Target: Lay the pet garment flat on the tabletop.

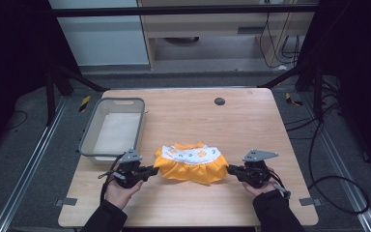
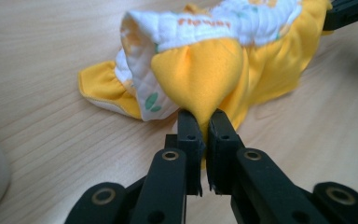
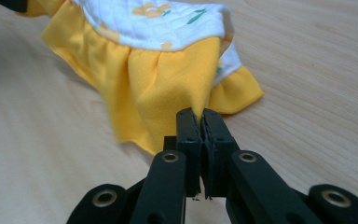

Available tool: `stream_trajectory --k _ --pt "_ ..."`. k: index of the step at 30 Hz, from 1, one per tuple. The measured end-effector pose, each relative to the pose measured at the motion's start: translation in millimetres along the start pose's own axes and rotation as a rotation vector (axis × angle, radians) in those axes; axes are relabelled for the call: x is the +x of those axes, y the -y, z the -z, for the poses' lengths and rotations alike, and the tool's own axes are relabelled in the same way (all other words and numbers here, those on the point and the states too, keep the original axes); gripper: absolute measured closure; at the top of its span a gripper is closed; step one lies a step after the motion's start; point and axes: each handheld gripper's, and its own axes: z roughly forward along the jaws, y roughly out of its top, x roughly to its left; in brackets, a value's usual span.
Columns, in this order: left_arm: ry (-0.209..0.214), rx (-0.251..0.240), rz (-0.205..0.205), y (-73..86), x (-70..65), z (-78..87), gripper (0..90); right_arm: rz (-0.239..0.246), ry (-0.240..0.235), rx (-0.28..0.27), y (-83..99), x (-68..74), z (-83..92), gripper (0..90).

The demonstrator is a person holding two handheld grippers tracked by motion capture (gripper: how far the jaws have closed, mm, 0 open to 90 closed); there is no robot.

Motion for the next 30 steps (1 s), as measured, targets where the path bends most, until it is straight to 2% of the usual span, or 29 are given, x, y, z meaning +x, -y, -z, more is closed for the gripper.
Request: stream_trajectory --k 1,2,3,4,6,8,9,10,11,12,13,14,16,18,21,22,23,24,25,28,29,30 --pt "0.013 -0.005 0.003 0.5 -1.6 6.8 84.9 0.001 -0.012 -0.007 -0.6 3.0 4.9 87.0" --pt "0.013 -0.005 0.003 0.5 -1.6 6.8 84.9 0.001 -0.038 -0.011 -1.5 6.8 10.7 87.0" --pt "0.036 -0.009 0.013 4.5 -5.9 17.1 84.9 0.003 -0.054 -0.016 -1.7 11.3 16.0 86.9" --pt "0.036 -0.009 0.013 4.5 -5.9 17.1 84.8 0.007 -0.074 -0.018 -0.9 15.7 20.6 86.8" --pt "0.042 0.016 0.016 14.2 -11.4 21.7 84.7 0.009 -0.092 -0.005 0.6 20.3 24.3 86.7" --pt "0.056 0.053 0.018 28.3 -16.1 18.3 84.3 0.022 -0.113 0.023 9.7 29.2 28.6 86.5" --pt "0.040 0.103 0.011 39.0 -20.3 10.8 83.8 0.021 -0.091 0.058 19.4 31.9 25.6 86.2" --pt "0.040 0.103 0.011 39.0 -20.3 10.8 83.6 0.021 -0.091 0.058 19.4 31.9 25.6 86.2" --pt "0.028 0.131 -0.001 43.9 -22.5 5.6 83.6 0.020 -0.077 0.089 25.0 31.7 21.4 86.1" --pt "0.014 0.148 -0.010 48.1 -24.2 0.0 81.4 0.018 -0.044 0.144 34.5 29.4 9.7 84.7" --pt "0.002 0.164 -0.019 50.6 -25.4 -4.1 81.4 0.018 -0.044 0.144 34.5 29.4 9.7 84.7" --pt "-0.058 0.197 -0.069 54.3 -28.3 -13.0 74.1 0.024 -0.026 0.188 39.1 26.7 -0.9 80.8" --pt "-0.073 0.199 -0.074 55.2 -28.5 -16.0 63.1 0.028 -0.008 0.203 40.2 27.2 -5.8 78.3" --pt "-0.089 0.147 -0.090 54.1 -28.2 -12.2 53.8 0.049 0.007 0.186 39.8 28.0 -5.3 74.0" --pt "-0.108 0.068 -0.107 50.6 -28.7 -3.4 38.2 0.060 0.031 0.129 38.1 28.3 0.3 66.8" --pt "-0.108 0.068 -0.107 50.6 -28.7 -3.4 35.2 0.060 0.031 0.129 38.1 28.3 0.3 66.8" --pt "-0.108 0.014 -0.110 47.2 -29.1 2.5 33.4 0.066 0.054 0.078 35.8 26.9 4.8 62.7" --pt "-0.108 0.014 -0.110 47.2 -29.1 2.5 32.7 0.064 0.060 0.061 34.6 26.3 6.4 61.4" --pt "-0.112 -0.008 -0.110 44.9 -29.3 5.3 32.7 0.064 0.060 0.061 34.6 26.3 6.4 61.4" --pt "-0.125 -0.065 -0.103 32.7 -25.8 13.7 30.9 0.061 0.086 -0.044 24.0 20.3 13.4 56.4" --pt "-0.125 -0.065 -0.103 32.7 -25.8 13.7 31.0 0.056 0.090 -0.059 21.5 18.8 14.2 55.5" --pt "-0.140 -0.080 -0.096 25.3 -22.4 17.2 31.1 0.046 0.090 -0.079 18.1 17.0 15.1 54.2"
